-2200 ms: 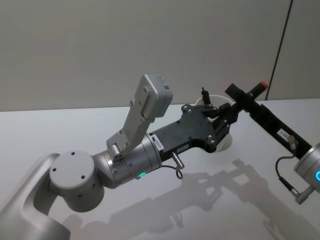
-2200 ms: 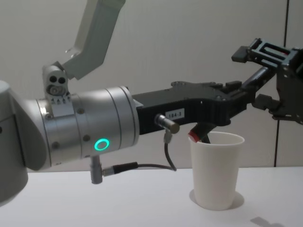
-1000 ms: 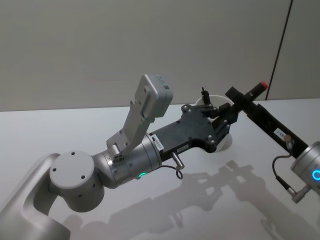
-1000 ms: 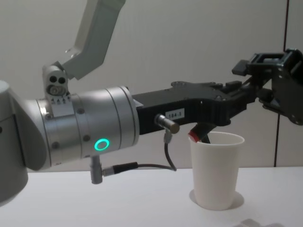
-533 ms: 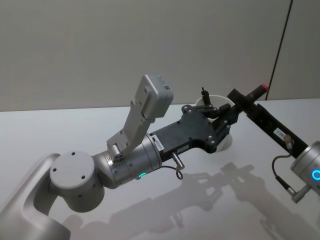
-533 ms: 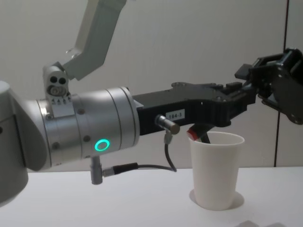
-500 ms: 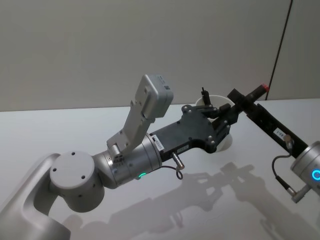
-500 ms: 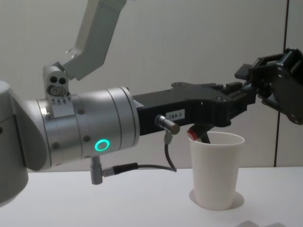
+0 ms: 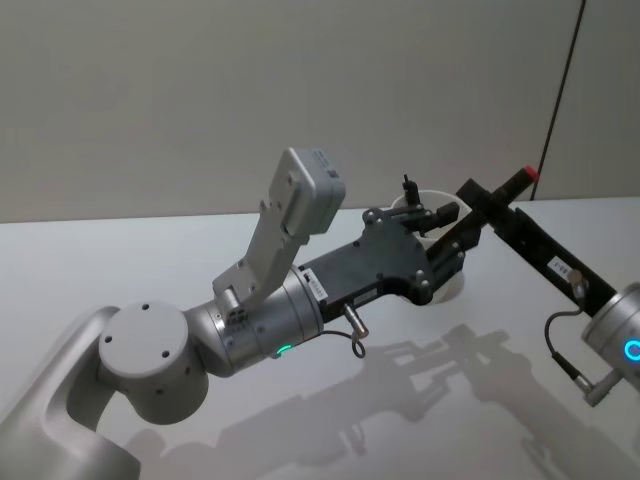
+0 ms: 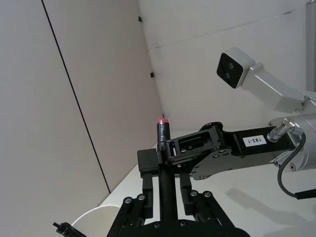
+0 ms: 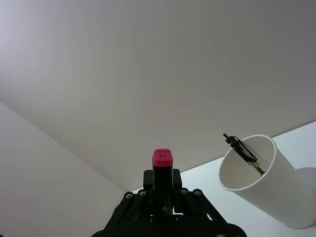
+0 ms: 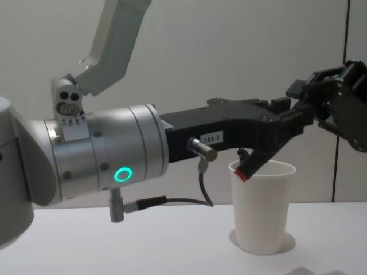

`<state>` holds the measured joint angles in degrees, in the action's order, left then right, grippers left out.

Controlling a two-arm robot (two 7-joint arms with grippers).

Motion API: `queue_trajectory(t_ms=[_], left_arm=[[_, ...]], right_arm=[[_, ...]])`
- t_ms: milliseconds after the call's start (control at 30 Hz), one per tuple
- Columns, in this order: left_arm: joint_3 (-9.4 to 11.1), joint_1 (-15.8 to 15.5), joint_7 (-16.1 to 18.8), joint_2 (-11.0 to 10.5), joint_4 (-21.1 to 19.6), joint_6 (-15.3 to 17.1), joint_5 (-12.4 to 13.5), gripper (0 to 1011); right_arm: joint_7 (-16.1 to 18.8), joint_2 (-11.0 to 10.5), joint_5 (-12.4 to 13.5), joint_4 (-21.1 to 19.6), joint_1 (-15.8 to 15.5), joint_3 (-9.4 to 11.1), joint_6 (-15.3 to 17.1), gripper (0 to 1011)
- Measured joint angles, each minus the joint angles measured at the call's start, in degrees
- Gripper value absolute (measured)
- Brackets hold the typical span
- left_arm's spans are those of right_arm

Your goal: Place the pen into the pen holder.

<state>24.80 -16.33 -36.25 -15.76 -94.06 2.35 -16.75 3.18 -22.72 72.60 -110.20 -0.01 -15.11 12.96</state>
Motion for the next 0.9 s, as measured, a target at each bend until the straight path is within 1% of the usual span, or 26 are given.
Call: queue_trajectory(t_ms=[133, 200, 233, 300, 333, 400, 500, 533, 600, 633, 767, 800, 900], left_arm=[[0.01, 0.0, 0.0, 0.0, 0.0, 0.0, 0.0, 430], [0.01, 0.0, 0.0, 0.0, 0.0, 0.0, 0.0, 473], [0.02, 0.0, 0.0, 0.0, 0.0, 0.0, 0.0, 531], [0.02, 0.0, 0.0, 0.0, 0.0, 0.0, 0.0, 569], [0.03, 0.01, 0.0, 0.0, 0.0, 0.0, 0.0, 629], [0.04, 0.01, 0.0, 0.0, 0.01, 0.0, 0.0, 670], [0.05, 0.01, 0.0, 0.0, 0.01, 0.01, 0.01, 766], [0.05, 0.01, 0.0, 0.0, 0.02, 0.01, 0.02, 822], [0.05, 0.01, 0.0, 0.0, 0.02, 0.02, 0.03, 855], [0.05, 0.01, 0.0, 0.0, 0.02, 0.02, 0.03, 907], [0.05, 0.01, 0.0, 0.0, 0.02, 0.02, 0.05, 964], [0.05, 0.01, 0.0, 0.0, 0.02, 0.02, 0.05, 1001], [0.05, 0.01, 0.0, 0.0, 0.02, 0.02, 0.05, 1001]], right_arm=[[0.0, 0.01, 0.0, 0.0, 0.0, 0.0, 0.0, 199], [0.0, 0.01, 0.0, 0.0, 0.0, 0.0, 0.0, 199], [0.0, 0.01, 0.0, 0.0, 0.01, -0.01, 0.0, 199], [0.0, 0.01, 0.0, 0.0, 0.01, -0.02, 0.0, 199], [0.0, 0.01, 0.0, 0.0, 0.01, -0.03, 0.0, 200], [0.0, 0.01, 0.0, -0.01, 0.01, -0.04, 0.0, 200], [0.01, 0.01, 0.0, -0.01, 0.01, -0.04, 0.0, 200], [0.02, 0.01, 0.0, -0.01, 0.01, -0.05, -0.01, 199], [0.03, -0.01, 0.0, -0.01, 0.03, -0.06, -0.05, 199], [0.03, -0.03, 0.0, -0.01, 0.03, -0.06, -0.08, 199], [0.09, -0.13, -0.12, -0.01, 0.08, -0.05, -0.41, 199], [0.15, -0.2, -0.3, 0.04, 0.14, 0.0, -0.68, 199], [0.37, -0.4, -0.91, 0.31, 0.36, 0.16, -1.45, 199]])
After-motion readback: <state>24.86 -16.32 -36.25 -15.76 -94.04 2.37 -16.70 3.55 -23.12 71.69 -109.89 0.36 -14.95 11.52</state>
